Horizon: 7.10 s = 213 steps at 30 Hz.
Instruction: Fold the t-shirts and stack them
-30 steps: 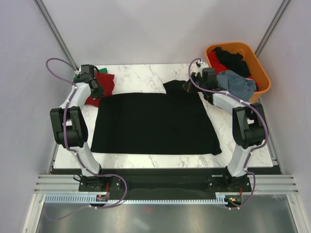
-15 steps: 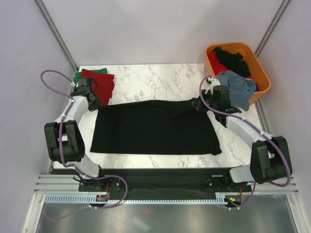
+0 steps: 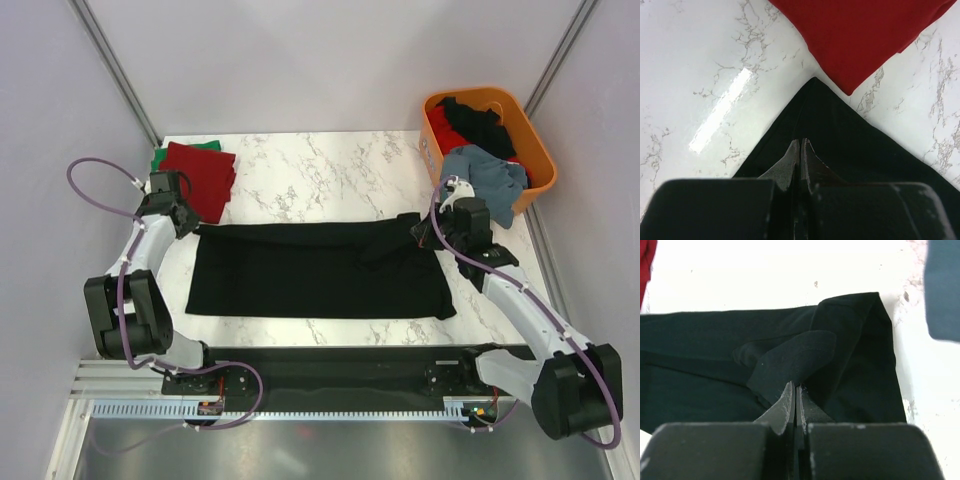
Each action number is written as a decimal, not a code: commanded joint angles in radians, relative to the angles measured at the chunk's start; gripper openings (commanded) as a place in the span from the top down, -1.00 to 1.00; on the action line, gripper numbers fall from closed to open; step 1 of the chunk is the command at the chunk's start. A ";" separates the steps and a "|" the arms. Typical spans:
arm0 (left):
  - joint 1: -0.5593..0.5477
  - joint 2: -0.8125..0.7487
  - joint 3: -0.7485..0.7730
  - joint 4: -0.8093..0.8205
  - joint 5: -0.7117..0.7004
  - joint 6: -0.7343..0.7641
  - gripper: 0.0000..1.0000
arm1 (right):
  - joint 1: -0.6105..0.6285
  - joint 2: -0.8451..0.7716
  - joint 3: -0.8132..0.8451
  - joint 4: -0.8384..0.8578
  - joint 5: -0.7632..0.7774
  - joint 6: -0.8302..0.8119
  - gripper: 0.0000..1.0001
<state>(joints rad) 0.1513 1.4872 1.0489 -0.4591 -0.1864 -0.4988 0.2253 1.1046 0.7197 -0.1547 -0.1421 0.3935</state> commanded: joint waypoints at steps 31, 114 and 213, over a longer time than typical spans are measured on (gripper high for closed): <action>-0.314 -0.104 -0.107 -0.062 -0.110 -0.069 -0.79 | 0.275 -0.048 -0.123 -0.126 0.236 0.481 -0.71; -1.042 -0.729 -0.681 -0.070 0.275 -0.652 -0.28 | 0.700 -0.224 -0.232 -0.551 0.277 0.717 -0.73; -0.948 -0.269 0.045 -0.248 -0.067 -0.290 0.96 | 0.439 0.240 0.466 -0.603 0.576 0.190 1.00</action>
<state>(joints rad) -0.8555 1.1889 1.0225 -0.7048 -0.2512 -0.9157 0.7124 1.2797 1.1156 -0.7979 0.4198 0.7044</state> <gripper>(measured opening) 0.033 0.018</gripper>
